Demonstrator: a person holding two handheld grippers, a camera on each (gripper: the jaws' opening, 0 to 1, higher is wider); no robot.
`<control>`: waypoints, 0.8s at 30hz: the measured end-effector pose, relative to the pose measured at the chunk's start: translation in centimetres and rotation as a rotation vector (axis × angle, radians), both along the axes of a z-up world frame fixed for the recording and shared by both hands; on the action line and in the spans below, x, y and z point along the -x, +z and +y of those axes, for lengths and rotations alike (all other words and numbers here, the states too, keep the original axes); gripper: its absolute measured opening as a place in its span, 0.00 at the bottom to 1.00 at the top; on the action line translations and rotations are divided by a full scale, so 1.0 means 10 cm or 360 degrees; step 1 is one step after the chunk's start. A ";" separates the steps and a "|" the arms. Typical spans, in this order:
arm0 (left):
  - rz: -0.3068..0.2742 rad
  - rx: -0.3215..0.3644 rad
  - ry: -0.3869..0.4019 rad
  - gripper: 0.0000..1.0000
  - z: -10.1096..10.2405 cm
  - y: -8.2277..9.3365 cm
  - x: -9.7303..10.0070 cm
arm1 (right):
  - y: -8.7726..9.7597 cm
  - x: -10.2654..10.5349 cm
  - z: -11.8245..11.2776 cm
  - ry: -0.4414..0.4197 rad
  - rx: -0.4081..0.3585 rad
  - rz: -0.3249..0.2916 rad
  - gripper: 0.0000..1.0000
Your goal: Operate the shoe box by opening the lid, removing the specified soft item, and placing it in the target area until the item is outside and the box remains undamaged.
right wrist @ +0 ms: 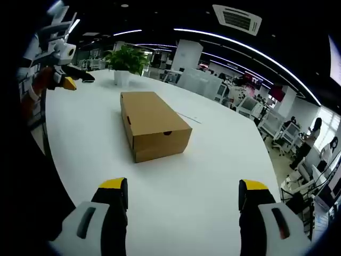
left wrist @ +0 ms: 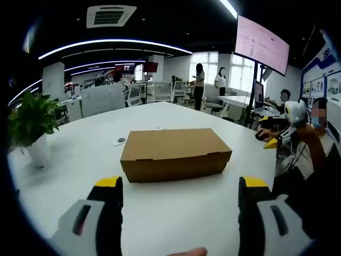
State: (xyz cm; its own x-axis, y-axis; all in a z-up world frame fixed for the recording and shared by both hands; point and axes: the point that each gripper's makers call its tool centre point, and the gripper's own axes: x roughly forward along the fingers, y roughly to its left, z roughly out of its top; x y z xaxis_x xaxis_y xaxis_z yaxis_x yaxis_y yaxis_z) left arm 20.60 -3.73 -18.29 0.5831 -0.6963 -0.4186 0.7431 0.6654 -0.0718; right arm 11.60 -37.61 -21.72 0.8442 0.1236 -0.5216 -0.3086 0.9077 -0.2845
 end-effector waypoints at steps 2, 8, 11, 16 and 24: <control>0.0002 -0.0005 -0.0002 0.92 0.00 -0.01 0.00 | 0.00 0.00 -0.01 -0.0017 -0.0009 0.0006 0.88; -0.0007 0.0003 0.0003 0.92 0.01 0.03 0.00 | -0.01 0.01 0.01 -0.0019 -0.0026 0.0020 0.88; -0.0007 -0.0010 0.0003 0.92 0.01 0.02 0.01 | -0.04 0.03 0.00 -0.0055 -0.0076 0.0057 0.87; -0.0006 -0.0018 -0.0005 0.92 0.00 0.01 0.02 | -0.07 0.05 -0.02 -0.0068 -0.0096 0.0080 0.86; 0.0001 -0.0027 -0.0004 0.92 0.00 0.01 0.00 | -0.04 0.06 -0.02 -0.0064 -0.0096 0.0072 0.86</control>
State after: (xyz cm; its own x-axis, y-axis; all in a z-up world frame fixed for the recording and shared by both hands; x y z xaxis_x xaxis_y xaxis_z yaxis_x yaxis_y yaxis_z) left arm 20.59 -3.71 -18.24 0.5812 -0.6904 -0.4307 0.7446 0.6647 -0.0607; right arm 11.03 -37.78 -22.14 0.8249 0.1222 -0.5520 -0.2827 0.9347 -0.2154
